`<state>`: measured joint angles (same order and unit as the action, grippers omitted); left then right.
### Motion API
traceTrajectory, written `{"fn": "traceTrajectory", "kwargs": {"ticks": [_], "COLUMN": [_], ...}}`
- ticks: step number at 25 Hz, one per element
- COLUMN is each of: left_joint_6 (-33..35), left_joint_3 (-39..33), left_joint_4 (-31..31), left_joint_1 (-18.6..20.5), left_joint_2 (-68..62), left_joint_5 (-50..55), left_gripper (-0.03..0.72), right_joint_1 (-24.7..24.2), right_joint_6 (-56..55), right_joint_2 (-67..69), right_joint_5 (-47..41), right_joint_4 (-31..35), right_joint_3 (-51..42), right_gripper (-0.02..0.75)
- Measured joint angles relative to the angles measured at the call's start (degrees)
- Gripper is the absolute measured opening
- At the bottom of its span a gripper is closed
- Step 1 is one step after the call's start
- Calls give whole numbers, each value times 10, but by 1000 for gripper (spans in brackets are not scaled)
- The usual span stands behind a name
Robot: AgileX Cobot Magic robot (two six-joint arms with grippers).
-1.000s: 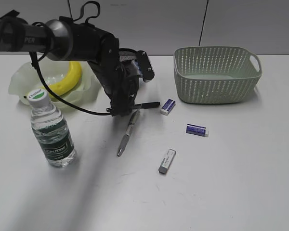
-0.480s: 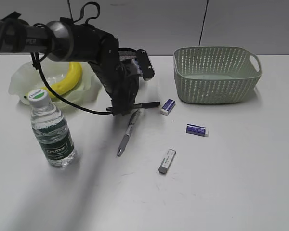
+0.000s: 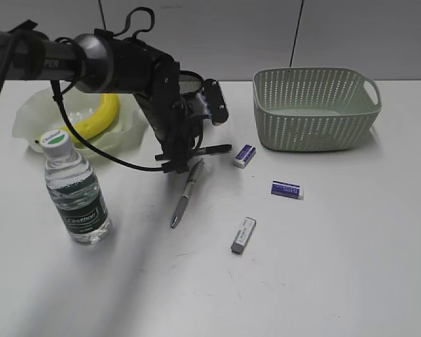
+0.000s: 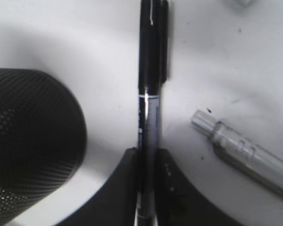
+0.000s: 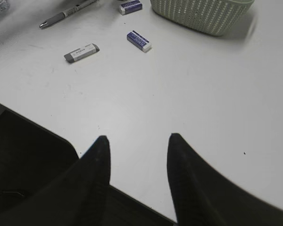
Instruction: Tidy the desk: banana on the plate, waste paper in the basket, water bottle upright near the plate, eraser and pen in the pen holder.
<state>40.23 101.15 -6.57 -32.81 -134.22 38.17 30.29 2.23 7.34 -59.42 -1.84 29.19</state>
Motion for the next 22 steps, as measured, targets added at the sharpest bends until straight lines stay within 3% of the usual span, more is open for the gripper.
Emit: {"fn": "traceTrajectory", "kwargs": {"ticks": [8, 16, 22], "left_joint_6": [0, 0, 0], "left_joint_3": [-2, -2, -2], "left_joint_4": [7, 66, 182], "left_joint_1": [-1, -1, 7], "left_joint_2": [46, 106, 142], "left_joint_5": [4, -1, -70], "left_gripper": [55, 55, 55], "right_joint_1": [0, 0, 0], "right_joint_6": [0, 0, 0], "right_joint_2": [0, 0, 0], "right_joint_5": [0, 0, 0], "right_joint_4": [0, 0, 0], "right_joint_3": [0, 0, 0], "right_gripper": [331, 331, 331]}}
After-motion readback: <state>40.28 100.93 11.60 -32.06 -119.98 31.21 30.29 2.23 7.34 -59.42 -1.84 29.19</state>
